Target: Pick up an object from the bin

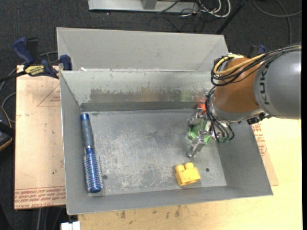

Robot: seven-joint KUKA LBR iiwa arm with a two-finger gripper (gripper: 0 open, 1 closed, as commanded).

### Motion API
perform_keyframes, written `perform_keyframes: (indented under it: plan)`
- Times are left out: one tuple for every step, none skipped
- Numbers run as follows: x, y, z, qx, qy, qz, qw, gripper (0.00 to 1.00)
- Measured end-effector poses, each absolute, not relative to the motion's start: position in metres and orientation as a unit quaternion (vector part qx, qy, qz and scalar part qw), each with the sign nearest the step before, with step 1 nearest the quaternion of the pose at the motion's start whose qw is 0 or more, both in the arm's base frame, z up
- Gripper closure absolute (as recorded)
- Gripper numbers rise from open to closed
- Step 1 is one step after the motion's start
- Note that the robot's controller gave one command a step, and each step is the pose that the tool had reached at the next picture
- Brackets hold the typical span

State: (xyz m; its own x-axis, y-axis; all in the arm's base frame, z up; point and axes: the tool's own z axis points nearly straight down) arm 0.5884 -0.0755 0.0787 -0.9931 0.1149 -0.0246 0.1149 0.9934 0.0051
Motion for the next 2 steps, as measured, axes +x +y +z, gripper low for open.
perform_keyframes:
  plan:
    - [0.6101, -0.0926, 0.0781, 0.039, 0.999, 0.004, 0.013, 0.0]
    - [0.6136, -0.0956, 0.078, 0.009, 1.0, 0.004, 0.01, 0.0]
